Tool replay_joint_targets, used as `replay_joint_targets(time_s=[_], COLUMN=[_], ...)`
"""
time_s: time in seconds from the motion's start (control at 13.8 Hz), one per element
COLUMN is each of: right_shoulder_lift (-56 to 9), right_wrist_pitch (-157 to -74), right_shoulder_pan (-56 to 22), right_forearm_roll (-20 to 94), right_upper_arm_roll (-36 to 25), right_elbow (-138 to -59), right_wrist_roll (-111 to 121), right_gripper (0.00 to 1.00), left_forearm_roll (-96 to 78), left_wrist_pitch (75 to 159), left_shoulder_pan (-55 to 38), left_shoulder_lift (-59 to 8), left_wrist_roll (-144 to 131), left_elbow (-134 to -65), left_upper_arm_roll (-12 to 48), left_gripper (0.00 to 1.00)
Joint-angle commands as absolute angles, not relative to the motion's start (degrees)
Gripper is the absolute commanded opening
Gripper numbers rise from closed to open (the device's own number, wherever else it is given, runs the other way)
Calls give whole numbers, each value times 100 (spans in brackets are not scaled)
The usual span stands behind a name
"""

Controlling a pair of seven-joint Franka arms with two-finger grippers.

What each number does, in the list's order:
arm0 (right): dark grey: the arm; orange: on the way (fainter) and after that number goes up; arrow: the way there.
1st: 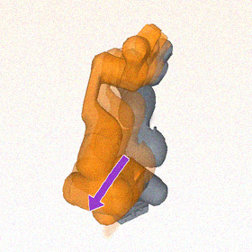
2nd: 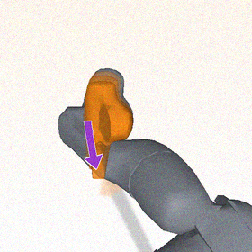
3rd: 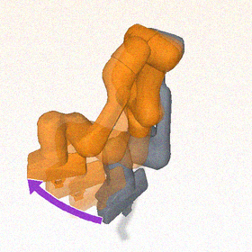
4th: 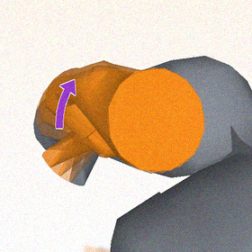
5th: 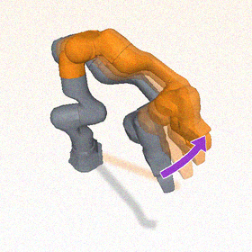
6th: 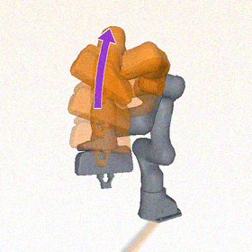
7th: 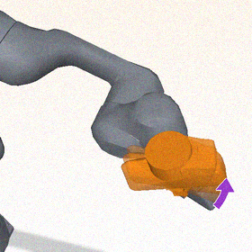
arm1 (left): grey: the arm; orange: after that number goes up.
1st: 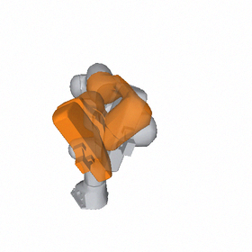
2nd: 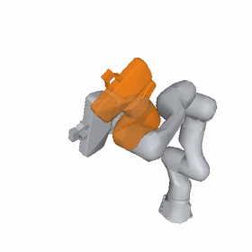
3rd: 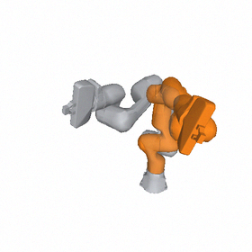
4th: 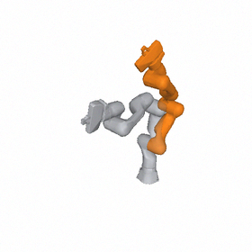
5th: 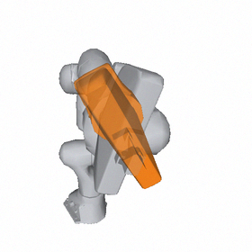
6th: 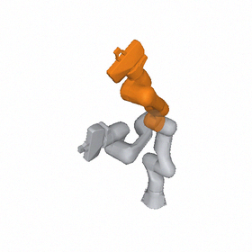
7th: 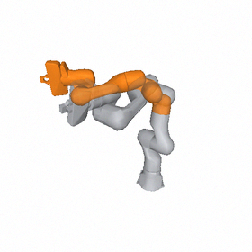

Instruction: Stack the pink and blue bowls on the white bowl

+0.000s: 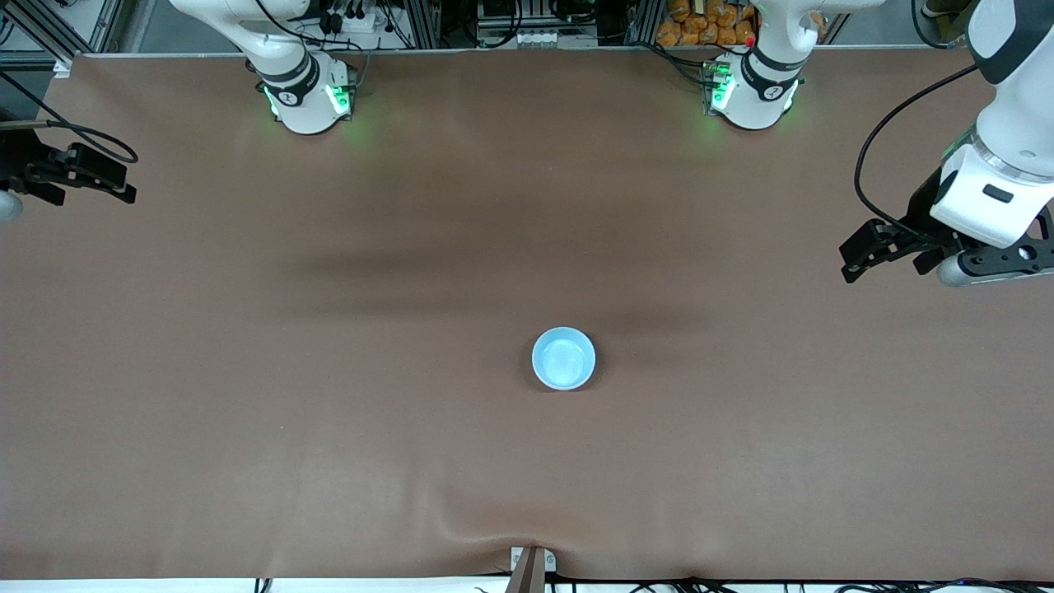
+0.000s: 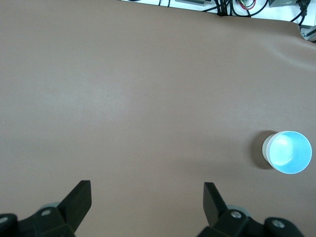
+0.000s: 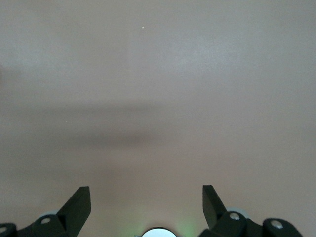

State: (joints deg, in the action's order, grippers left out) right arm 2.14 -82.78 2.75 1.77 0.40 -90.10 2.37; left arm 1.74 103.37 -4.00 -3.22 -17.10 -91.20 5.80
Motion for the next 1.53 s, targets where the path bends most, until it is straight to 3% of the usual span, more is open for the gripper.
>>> replay_joint_targets(time_s=[0.0,1.45], right_shoulder_lift=[211,158], right_wrist_pitch=[-8279,-8402], right_shoulder_pan=[316,255], right_forearm_roll=[70,70], right_upper_arm_roll=[105,105], right_elbow=[-8956,-8877], right_wrist_roll=[237,229], right_gripper=[100,100], left_forearm_roll=[70,70], left_wrist_pitch=[10336,10230], left_shoulder_pan=[-387,-799], left_shoulder_lift=[-308,-553], left_wrist_roll=[-1688,-1705], left_elbow=[-9088,-9246], left_upper_arm_roll=[571,659], left_gripper=[100,100])
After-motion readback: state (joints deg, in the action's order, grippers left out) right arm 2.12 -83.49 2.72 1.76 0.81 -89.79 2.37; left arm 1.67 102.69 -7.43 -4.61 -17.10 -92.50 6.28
